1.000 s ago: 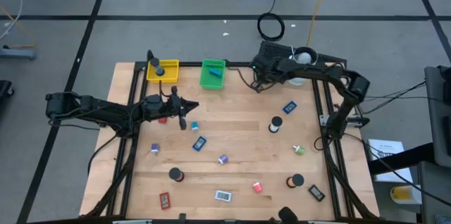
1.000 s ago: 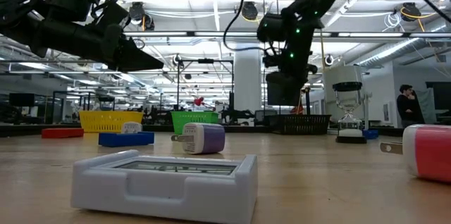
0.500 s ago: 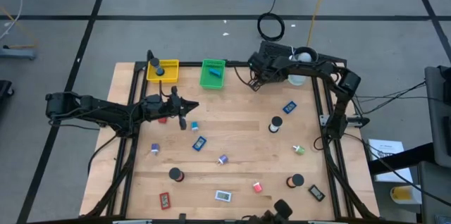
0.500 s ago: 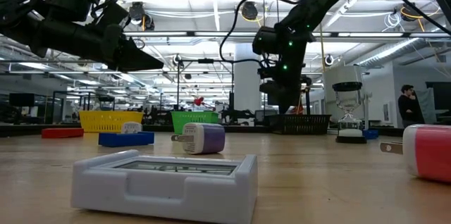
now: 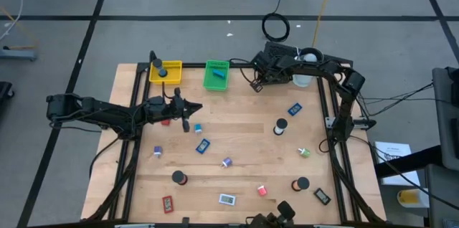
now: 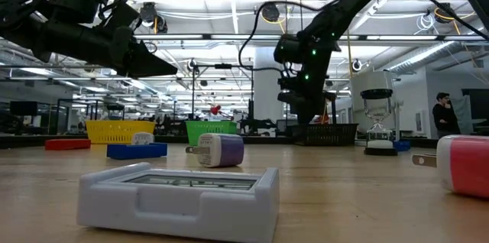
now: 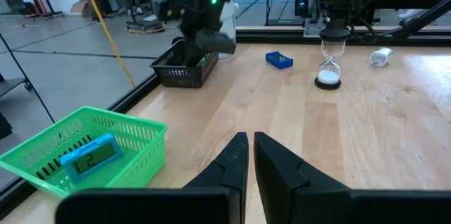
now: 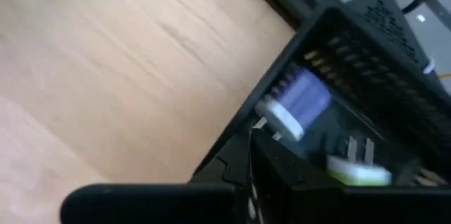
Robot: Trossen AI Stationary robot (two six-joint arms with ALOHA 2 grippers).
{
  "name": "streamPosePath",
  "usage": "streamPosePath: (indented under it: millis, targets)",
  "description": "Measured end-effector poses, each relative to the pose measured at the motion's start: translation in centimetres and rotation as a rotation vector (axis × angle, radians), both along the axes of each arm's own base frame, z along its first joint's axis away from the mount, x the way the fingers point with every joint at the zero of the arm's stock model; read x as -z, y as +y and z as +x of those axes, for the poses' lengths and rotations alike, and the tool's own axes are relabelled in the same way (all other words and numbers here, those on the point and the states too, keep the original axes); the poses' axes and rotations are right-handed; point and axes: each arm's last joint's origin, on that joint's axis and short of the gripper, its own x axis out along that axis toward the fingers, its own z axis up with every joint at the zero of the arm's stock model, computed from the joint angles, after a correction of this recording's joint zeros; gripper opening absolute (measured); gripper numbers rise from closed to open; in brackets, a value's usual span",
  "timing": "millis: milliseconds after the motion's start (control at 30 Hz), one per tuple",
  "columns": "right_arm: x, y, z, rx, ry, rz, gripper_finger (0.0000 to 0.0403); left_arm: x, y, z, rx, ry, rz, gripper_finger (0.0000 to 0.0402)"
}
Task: Pick & Place Office items
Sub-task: Adjust the black bin
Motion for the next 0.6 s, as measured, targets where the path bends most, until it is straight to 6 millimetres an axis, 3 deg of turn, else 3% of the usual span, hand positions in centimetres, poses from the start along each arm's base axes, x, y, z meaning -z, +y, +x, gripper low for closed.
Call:
streamPosePath:
  millis: [333, 500, 600]
  targets:
    - [-0.1, -0.7, 1.2, -0.015, -0.15, -0.027, 0.001, 0.0, 0.0, 0.0, 0.0, 0.0, 0.0, 0.0033]
    - [0.0, -0.6, 1.1, -0.009, -0.131, -0.029, 0.001, 0.0, 0.0, 0.0, 0.0, 0.0, 0.0, 0.0033]
    - [-1.0, -0.5, 0.8, -0.008, -0.13, -0.054, 0.001, 0.0, 0.0, 0.0, 0.0, 0.0, 0.0, 0.0033]
